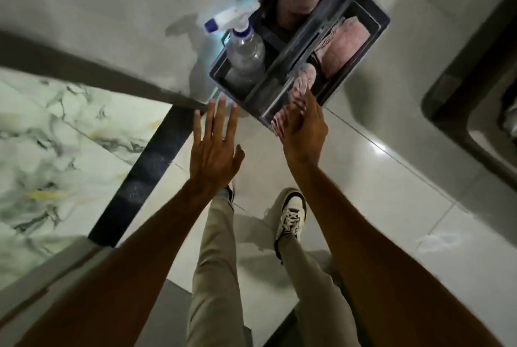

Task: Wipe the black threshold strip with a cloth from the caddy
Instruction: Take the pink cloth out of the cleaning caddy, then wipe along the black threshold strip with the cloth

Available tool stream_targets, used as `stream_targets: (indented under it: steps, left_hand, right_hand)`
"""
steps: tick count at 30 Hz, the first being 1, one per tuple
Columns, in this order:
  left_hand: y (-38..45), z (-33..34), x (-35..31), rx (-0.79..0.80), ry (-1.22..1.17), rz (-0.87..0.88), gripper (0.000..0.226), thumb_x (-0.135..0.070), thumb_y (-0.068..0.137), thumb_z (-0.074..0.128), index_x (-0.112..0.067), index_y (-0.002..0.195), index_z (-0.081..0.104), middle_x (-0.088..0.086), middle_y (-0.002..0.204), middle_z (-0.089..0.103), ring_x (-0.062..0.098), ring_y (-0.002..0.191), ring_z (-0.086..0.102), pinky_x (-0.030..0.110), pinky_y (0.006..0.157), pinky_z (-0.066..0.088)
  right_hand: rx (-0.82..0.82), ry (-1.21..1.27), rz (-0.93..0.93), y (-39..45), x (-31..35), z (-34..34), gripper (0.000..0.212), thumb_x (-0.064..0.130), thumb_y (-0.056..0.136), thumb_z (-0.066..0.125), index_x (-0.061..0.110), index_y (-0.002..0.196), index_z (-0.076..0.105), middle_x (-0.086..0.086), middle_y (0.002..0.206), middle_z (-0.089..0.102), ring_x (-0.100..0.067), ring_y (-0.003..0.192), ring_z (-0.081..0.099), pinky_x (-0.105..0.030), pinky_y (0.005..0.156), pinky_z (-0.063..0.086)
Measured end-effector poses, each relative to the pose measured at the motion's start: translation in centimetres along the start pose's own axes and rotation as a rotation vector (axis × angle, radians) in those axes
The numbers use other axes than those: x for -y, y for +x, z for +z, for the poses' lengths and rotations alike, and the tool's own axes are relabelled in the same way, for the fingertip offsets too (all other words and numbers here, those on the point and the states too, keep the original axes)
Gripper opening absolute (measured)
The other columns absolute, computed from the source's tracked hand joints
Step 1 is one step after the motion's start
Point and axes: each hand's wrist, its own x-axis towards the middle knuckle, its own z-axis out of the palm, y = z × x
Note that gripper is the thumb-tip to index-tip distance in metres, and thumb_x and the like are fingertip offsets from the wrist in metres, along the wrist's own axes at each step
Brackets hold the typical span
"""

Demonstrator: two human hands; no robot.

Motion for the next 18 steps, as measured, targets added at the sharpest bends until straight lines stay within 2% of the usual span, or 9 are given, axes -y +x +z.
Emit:
stream_targets:
  steps: [1, 3, 5, 7, 9, 11, 15, 18]
  left_hand:
    - [-1.7, -0.6, -0.6, -0.017, -0.046, -0.049, 0.091, -0.057, 0.103, 0.052, -0.011, 0.173, 0.016, 0.021, 0.181, 0.012, 0.040, 0.168, 0.010, 0.060, 0.135, -0.002]
    - [-5.8, -1.8, -1.7, -0.044, -0.080, -0.128, 0.087, -0.054, 0.104, 0.047, -0.010, 0.173, 0.018, 0.023, 0.180, 0.014, 0.042, 0.168, 0.012, 0.060, 0.135, -0.001]
    - [-9.9, -2.5, -2.6, -0.031, -0.056, -0.151, 0.086, -0.050, 0.104, 0.051, -0.010, 0.173, 0.016, 0.024, 0.180, 0.014, 0.043, 0.167, 0.012, 0.063, 0.136, 0.006]
    - [-14.1, -2.4, -2.5, -0.017, -0.096, -0.200, 0.089, -0.046, 0.103, 0.056, -0.011, 0.174, 0.015, 0.023, 0.181, 0.013, 0.042, 0.168, 0.010, 0.064, 0.136, 0.011]
    - [-17.9, -1.5, -1.9, -0.012, -0.161, -0.285, 0.088, -0.044, 0.103, 0.059, -0.012, 0.173, 0.018, 0.021, 0.181, 0.015, 0.040, 0.168, 0.011, 0.061, 0.136, 0.010]
    - [-22.0, -0.1, -0.8, -0.008, -0.219, -0.392, 0.083, -0.045, 0.104, 0.054, -0.012, 0.172, 0.022, 0.021, 0.180, 0.018, 0.040, 0.168, 0.013, 0.061, 0.136, 0.011]
    - [-28.7, 2.8, 1.5, 0.028, -0.264, -0.539, 0.077, -0.049, 0.106, 0.040, -0.011, 0.171, 0.027, 0.021, 0.178, 0.023, 0.041, 0.166, 0.017, 0.064, 0.134, 0.018]
    - [-32.5, 5.3, 3.5, 0.060, -0.291, -0.630, 0.077, -0.053, 0.107, 0.035, -0.012, 0.171, 0.026, 0.022, 0.177, 0.026, 0.043, 0.164, 0.023, 0.067, 0.132, 0.023]
  right_hand:
    - [0.032, -0.014, -0.030, -1.5, 0.2, -0.6, 0.049, 0.020, 0.111, 0.052, 0.013, 0.159, 0.044, -0.011, 0.157, 0.055, -0.025, 0.141, 0.058, -0.034, 0.119, 0.049]
    - [0.110, -0.040, -0.073, -4.9, 0.5, -1.5, 0.049, 0.021, 0.112, 0.048, 0.014, 0.160, 0.042, -0.013, 0.156, 0.055, -0.027, 0.140, 0.059, -0.041, 0.119, 0.051]
    - [0.169, -0.076, -0.087, -8.1, 0.8, -1.9, 0.048, 0.020, 0.113, 0.046, 0.018, 0.161, 0.040, -0.012, 0.156, 0.055, -0.028, 0.139, 0.060, -0.049, 0.121, 0.051]
    - [0.265, -0.118, -0.090, -11.4, 1.2, -1.6, 0.049, 0.018, 0.113, 0.045, 0.018, 0.162, 0.039, -0.011, 0.159, 0.053, -0.028, 0.143, 0.057, -0.043, 0.123, 0.044]
    - [0.326, -0.201, -0.130, -13.9, 1.1, -0.6, 0.048, 0.017, 0.113, 0.045, 0.015, 0.161, 0.041, -0.011, 0.161, 0.052, -0.030, 0.147, 0.054, -0.047, 0.124, 0.043]
    - [0.368, -0.296, -0.190, -15.9, 0.7, 1.8, 0.046, 0.018, 0.113, 0.047, 0.012, 0.159, 0.044, -0.013, 0.161, 0.053, -0.033, 0.147, 0.054, -0.052, 0.125, 0.043]
    - [0.468, -0.443, -0.274, -18.8, -0.1, 7.0, 0.043, 0.020, 0.113, 0.049, 0.010, 0.155, 0.051, -0.014, 0.154, 0.060, -0.031, 0.140, 0.061, -0.040, 0.119, 0.046]
    - [0.514, -0.518, -0.357, -20.3, -0.4, 11.2, 0.042, 0.021, 0.112, 0.050, 0.010, 0.153, 0.053, -0.015, 0.151, 0.063, -0.033, 0.137, 0.063, -0.047, 0.120, 0.052]
